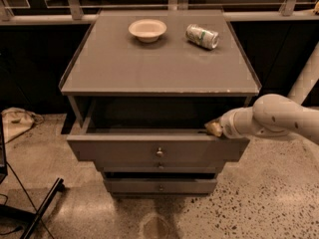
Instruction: Open top drawer
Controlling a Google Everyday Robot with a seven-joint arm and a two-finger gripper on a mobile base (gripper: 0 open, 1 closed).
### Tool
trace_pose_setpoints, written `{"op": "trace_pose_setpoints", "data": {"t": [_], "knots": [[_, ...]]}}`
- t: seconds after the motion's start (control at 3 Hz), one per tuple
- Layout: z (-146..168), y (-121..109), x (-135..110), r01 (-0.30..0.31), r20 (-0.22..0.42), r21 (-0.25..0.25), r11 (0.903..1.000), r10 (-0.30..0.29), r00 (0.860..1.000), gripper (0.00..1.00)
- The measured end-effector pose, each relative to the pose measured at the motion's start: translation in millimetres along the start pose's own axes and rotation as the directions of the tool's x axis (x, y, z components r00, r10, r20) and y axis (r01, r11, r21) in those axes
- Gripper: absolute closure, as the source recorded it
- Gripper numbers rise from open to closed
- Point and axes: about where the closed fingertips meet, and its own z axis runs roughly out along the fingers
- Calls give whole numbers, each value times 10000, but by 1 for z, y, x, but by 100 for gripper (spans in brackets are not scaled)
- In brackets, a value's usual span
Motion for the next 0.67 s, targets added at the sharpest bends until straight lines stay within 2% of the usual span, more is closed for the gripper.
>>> {"op": "trace_pose_setpoints", "data": {"t": [0.33, 0.67], "knots": [[-1, -1, -3, 0, 0, 0, 10000, 0, 10000, 100], [-4, 12, 6, -135, 82, -174, 9998, 137, 9999, 100]]}}
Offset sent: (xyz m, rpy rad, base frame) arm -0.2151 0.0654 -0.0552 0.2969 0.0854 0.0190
